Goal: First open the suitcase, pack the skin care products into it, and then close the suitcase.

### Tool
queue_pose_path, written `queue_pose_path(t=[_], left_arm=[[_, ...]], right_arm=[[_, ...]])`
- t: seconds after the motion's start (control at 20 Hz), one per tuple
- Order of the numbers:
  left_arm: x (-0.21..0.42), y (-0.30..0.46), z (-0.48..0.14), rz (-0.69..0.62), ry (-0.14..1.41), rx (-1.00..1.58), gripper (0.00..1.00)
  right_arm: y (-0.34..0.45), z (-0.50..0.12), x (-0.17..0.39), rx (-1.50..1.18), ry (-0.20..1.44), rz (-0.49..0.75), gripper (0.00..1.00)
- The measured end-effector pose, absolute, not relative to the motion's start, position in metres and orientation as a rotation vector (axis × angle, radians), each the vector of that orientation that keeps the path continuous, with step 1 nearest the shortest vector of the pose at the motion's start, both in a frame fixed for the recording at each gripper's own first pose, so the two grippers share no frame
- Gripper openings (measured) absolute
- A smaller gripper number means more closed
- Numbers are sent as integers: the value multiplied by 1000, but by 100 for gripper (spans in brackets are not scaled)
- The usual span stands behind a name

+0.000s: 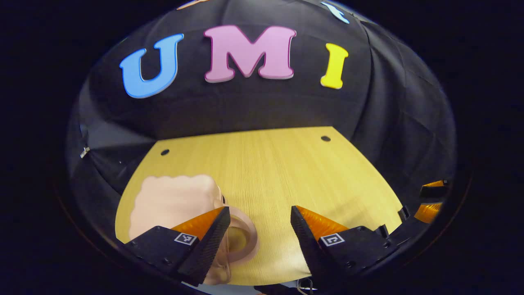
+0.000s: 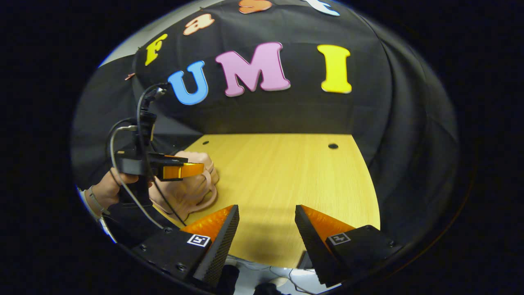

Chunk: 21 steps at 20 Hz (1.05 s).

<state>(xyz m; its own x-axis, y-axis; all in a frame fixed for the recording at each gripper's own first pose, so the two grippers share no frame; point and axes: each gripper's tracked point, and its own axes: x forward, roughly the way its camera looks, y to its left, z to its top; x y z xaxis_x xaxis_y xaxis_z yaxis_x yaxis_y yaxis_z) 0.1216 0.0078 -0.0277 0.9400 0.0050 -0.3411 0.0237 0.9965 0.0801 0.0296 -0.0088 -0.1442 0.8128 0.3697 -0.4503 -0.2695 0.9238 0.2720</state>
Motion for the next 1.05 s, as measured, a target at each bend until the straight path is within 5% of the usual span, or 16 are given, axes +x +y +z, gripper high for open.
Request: queue_pose_path(t=[0.35, 0.55, 1.05], left_arm=[[29, -17, 130, 58, -57, 104, 91], [7, -28, 181, -25, -187, 18, 92], [10, -17, 181, -53, -195, 50, 92]], right_arm=[[-9, 16, 80, 103, 101, 288, 88], [-5, 76, 75, 119, -26, 226, 89], [-13, 91, 59, 110, -67, 110, 91]])
